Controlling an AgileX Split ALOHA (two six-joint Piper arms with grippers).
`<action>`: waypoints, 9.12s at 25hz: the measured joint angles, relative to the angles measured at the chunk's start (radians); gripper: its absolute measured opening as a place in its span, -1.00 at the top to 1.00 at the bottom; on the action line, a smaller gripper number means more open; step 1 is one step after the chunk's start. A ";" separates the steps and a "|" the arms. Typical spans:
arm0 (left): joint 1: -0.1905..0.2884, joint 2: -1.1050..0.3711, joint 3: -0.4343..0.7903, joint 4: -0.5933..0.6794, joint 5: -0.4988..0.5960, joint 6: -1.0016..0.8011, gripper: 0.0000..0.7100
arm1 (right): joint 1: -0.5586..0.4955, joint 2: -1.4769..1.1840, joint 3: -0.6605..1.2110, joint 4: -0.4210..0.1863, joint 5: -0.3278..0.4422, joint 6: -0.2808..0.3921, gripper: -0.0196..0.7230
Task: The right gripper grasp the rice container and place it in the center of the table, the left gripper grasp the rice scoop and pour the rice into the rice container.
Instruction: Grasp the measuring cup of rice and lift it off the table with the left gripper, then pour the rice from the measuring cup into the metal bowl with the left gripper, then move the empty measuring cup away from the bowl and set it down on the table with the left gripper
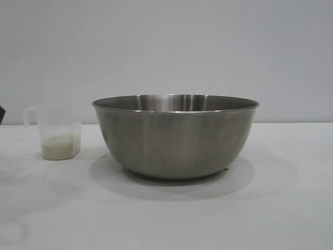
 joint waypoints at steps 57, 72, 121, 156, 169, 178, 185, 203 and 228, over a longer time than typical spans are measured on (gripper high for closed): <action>0.020 0.030 -0.354 0.229 0.006 0.213 1.00 | 0.000 0.000 0.000 0.000 0.000 0.000 -0.49; 0.020 -0.014 -0.539 0.745 0.006 0.429 1.00 | 0.000 0.000 0.000 0.000 0.000 0.000 -0.49; -0.099 -0.014 -0.545 0.966 0.000 1.882 1.00 | 0.000 0.000 0.000 0.000 0.000 0.000 -0.49; -0.102 -0.014 -0.550 0.235 0.000 1.112 1.00 | 0.000 0.000 0.000 0.000 0.000 0.000 -0.49; -0.102 -0.014 -0.478 -0.221 0.000 0.408 1.00 | 0.000 0.000 0.000 0.000 0.000 0.000 -0.49; -0.098 0.073 -0.367 -0.288 0.000 0.176 1.00 | 0.000 0.000 0.000 0.000 0.000 0.000 -0.49; -0.098 0.164 -0.341 -0.296 0.000 0.086 1.00 | 0.000 0.000 0.000 0.000 0.000 0.000 -0.49; -0.073 0.242 -0.341 -0.320 0.000 0.031 1.00 | 0.000 0.000 0.000 0.000 0.000 0.000 -0.49; -0.057 0.192 -0.177 -0.281 0.000 0.002 0.28 | 0.000 0.000 0.000 0.000 0.000 0.000 -0.49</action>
